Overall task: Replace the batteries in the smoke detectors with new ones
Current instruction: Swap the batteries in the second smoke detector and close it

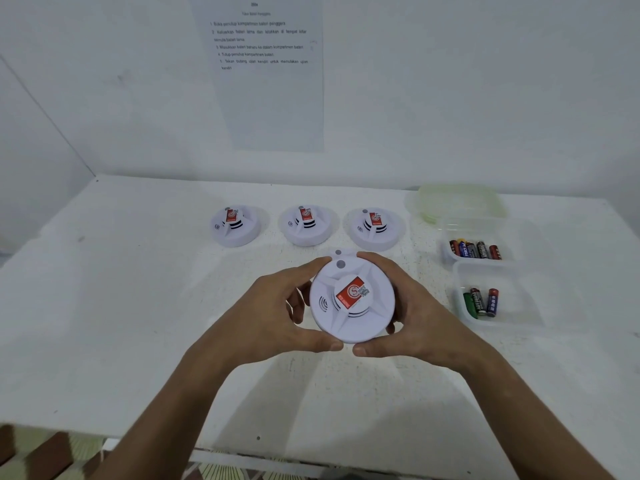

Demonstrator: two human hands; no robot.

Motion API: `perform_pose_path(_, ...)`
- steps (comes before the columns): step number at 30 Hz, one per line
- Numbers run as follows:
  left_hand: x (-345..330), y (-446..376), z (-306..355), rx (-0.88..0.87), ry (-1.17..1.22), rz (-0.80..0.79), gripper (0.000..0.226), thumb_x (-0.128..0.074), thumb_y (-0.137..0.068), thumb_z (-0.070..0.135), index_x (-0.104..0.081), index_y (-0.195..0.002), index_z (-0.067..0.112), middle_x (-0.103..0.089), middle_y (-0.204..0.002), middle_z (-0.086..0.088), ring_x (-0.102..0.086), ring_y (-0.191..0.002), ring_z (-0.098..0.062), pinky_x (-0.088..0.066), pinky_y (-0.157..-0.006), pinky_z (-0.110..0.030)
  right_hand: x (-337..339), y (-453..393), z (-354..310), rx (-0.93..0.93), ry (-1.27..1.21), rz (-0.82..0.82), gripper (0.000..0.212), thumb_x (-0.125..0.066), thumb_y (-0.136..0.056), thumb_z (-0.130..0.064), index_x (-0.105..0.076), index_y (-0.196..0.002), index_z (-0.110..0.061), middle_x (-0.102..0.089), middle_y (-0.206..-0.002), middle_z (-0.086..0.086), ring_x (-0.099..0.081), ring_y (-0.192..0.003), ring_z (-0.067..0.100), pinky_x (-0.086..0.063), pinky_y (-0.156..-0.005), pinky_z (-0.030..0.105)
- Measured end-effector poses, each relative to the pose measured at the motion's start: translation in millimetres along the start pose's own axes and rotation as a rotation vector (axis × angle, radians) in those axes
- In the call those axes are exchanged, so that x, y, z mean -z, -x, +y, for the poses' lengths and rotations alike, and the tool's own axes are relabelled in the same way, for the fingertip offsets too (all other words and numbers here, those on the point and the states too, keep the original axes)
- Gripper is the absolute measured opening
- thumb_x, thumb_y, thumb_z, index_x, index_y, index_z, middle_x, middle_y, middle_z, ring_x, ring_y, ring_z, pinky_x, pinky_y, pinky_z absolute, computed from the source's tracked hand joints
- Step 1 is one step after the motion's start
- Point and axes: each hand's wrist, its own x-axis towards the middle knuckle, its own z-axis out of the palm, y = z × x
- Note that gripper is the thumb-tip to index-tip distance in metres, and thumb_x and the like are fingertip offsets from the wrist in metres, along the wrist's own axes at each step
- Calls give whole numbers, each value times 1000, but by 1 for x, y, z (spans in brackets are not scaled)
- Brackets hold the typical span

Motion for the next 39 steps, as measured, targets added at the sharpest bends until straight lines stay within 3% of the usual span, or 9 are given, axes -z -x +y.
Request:
perform_pose_path(13, 7, -1, -11, -1, 19, 5, 87, -87, -64, 44, -40, -136, 52, -62, -99, 17, -50, -66, -8, -50, -63, -19, -5, -11, 4, -19, 6, 12, 100, -88, -64, 2, -36, -145, -25, -56, -132, -21, -55, -121, 2, -50, -77, 12)
perform_pose_path(23, 21, 0, -26, -4, 16, 3, 87, -87, -64, 44, -41, -137, 48, -63, -103, 15, -49, -66, -8, -49, -64, -19, -18, -28, 3, -23, 29, 28, 101, -91, -63, -3, -37, -145, -26, -56, -135, -14, -56, -121, 9, -51, -77, 16)
perform_pose_path(32, 37, 5, -42, 1, 17, 57, 82, -86, -64, 44, -38, -129, 62, -61, -100, 22, -51, -67, -7, -51, -63, -17, -35, -47, 3, -21, 81, 110, 97, -93, -62, -13, -41, -141, -34, -58, -129, -18, -59, -109, 10, -56, -74, 24)
perform_pose_path(36, 48, 4, -52, 11, -2, 89, 80, -87, -65, 39, -38, -122, 63, -60, -100, 27, -52, -67, -6, -52, -63, -17, -46, -67, 7, -16, 89, 114, 95, -92, -64, -11, -41, -142, -30, -57, -132, -14, -58, -116, 13, -58, -85, 30)
perform_pose_path(39, 56, 1, -63, 11, -16, 116, 80, -88, -65, 32, -37, -121, 61, -59, -100, 34, -55, -73, -4, -48, -61, -11, -56, -85, 8, -16, 104, 117, 93, -90, -66, -8, -41, -143, -28, -57, -132, -13, -56, -119, 6, -56, -88, 23)
